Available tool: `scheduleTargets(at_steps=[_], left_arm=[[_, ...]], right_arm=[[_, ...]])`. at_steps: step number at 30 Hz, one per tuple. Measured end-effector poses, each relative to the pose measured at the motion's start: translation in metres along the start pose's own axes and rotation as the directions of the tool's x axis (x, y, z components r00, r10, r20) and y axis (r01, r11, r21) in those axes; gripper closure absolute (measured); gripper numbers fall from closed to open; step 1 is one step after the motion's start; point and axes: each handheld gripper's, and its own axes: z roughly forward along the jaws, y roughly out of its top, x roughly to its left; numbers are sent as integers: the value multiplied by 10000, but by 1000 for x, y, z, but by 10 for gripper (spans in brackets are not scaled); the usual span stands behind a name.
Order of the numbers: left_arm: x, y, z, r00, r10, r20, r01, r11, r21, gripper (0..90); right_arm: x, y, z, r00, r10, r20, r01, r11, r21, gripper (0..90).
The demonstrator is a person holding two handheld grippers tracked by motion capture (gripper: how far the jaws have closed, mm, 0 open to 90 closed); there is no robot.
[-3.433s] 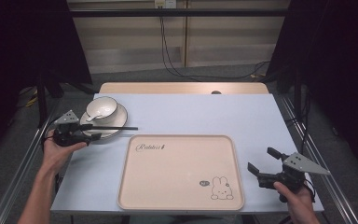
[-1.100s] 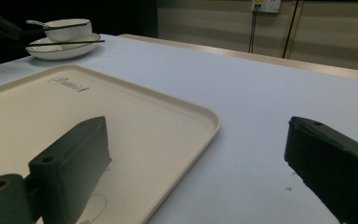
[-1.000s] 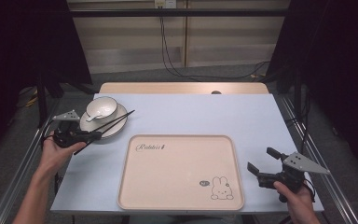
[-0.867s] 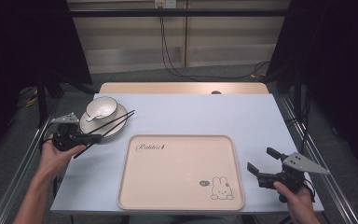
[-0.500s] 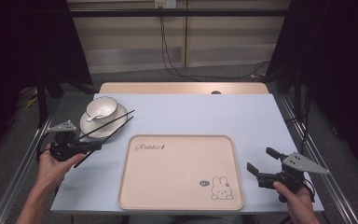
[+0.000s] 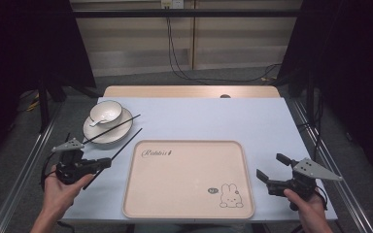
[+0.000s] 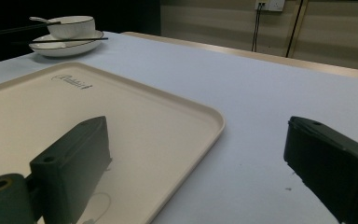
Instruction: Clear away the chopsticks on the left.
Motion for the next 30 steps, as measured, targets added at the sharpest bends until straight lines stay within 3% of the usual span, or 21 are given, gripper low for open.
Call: scheduleTargets(at_steps=[4, 5, 9, 12, 13, 16, 17, 22, 23, 28, 30], left_arm=[[-11, -4, 4, 9997, -220, -119, 220, 9998, -12, 860], [-19, -8, 8, 9988, -390, -295, 391, 9992, 16, 861], [-33, -14, 12, 9967, -435, -687, 423, 9989, -178, 860], [-39, -15, 14, 9963, -606, -614, 584, 9976, -373, 860], [-47, -13, 16, 9943, -681, -821, 653, 9972, -367, 860], [-52, -11, 19, 9919, -874, -927, 843, 9958, -370, 860], [-56, -11, 23, 9869, -1157, -1120, 1116, 9929, -421, 860], [-62, -18, 37, 9751, -1514, -1623, 1516, 9884, -109, 860], [-64, -21, 43, 9704, -1638, -1776, 1658, 9861, -37, 860], [-66, -24, 53, 9617, -1883, -1992, 1950, 9807, 140, 858], [-67, -25, 60, 9496, -2304, -2127, 2366, 9716, 39, 856]], right_arm=[[0, 0, 0, 10000, -16, -37, 16, 10000, 7, 67], [0, 0, 1, 10000, -15, -61, 15, 10000, 20, 66], [0, 0, 1, 9999, -46, -99, 46, 10000, -3, 67], [0, 0, 2, 10000, -25, -27, 25, 10000, -5, 67], [1, 0, 2, 10000, -37, -10, 37, 10000, 9, 66], [1, 1, 2, 10000, -54, -42, 54, 10000, 15, 67], [1, 1, 2, 10000, -47, -50, 47, 10000, 18, 67], [1, 1, 2, 10000, -51, -57, 51, 10000, 21, 66], [1, 0, 2, 10000, -47, -61, 47, 10000, 29, 67], [1, 0, 2, 9999, -49, -95, 50, 10000, 61, 67], [1, 0, 2, 9999, -52, -87, 53, 10000, 60, 66]])
